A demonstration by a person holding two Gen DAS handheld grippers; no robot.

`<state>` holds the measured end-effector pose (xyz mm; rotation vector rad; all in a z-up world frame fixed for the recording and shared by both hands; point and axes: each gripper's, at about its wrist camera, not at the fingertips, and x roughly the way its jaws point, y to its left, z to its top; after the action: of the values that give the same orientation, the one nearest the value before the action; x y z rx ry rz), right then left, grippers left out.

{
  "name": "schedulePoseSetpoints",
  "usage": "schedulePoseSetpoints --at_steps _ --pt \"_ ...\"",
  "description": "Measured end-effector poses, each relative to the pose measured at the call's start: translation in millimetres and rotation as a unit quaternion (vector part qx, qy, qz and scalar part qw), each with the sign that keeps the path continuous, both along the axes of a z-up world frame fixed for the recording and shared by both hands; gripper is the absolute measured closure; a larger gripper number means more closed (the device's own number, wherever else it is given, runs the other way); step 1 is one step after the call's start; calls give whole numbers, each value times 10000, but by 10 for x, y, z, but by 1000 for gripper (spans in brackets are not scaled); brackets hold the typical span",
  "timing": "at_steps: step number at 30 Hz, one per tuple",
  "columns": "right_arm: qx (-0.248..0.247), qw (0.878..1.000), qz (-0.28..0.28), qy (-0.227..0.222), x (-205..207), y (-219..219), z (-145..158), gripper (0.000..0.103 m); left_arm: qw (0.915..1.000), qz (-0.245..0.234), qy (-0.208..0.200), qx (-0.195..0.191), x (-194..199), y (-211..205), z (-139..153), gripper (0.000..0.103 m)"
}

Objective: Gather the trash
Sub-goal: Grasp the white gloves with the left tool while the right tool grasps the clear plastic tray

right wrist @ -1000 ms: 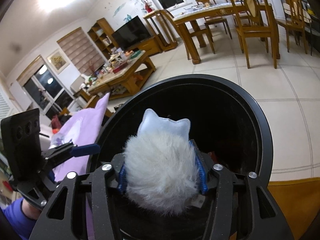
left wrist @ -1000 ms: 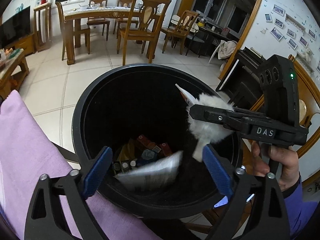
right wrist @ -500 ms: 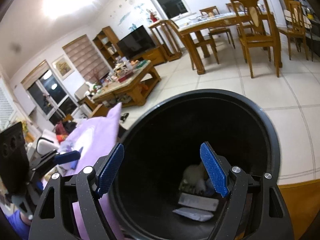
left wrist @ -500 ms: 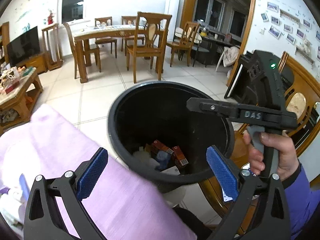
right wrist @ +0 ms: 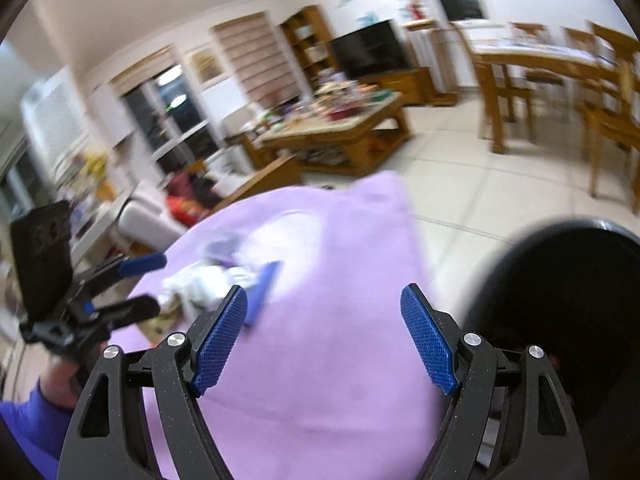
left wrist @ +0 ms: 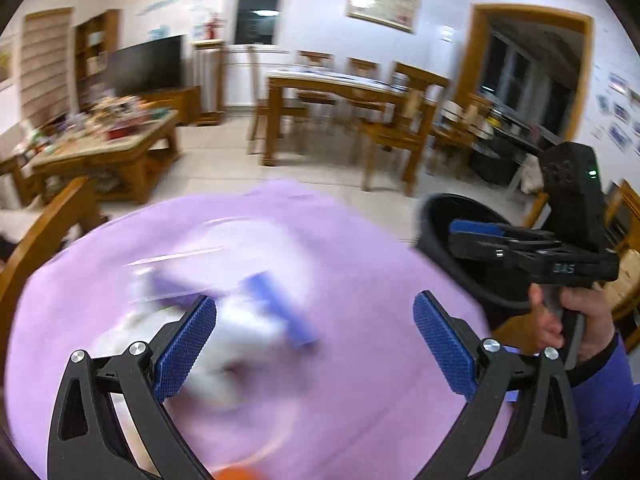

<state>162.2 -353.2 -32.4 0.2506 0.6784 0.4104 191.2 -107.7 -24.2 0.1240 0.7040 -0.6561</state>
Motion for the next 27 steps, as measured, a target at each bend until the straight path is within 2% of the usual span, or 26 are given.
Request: schedulePoseSetpoints --at_steps 3,6,9,13,19,21,25,27 --pt "-388 9975 571 -124 276 542 71 25 9991 413 76 31 72 411 -41 5" --pt "-863 9891 1179 -194 583 1080 69 25 9975 641 273 63 170 701 -150 5" --pt "-1390 9774 1587 -153 875 1449 -4 25 9963 667 535 108 280 832 -260 5" --pt "-2127 9592 1861 -92 1182 1754 -171 25 9964 437 703 201 308 952 -407 5" --pt "-2052 9540 2186 87 1401 1840 -278 25 9960 303 802 262 463 989 -498 5" --pt "-2028 9525 2268 144 1445 1909 -301 37 9953 315 894 201 557 1022 -530 5" --pt "-1743 9602 2174 181 1393 1846 -304 47 9934 153 1138 42 673 1016 -598 5" --pt "-1603 9641 2109 178 1384 1822 -284 55 9937 54 1117 14 704 982 -597 7"
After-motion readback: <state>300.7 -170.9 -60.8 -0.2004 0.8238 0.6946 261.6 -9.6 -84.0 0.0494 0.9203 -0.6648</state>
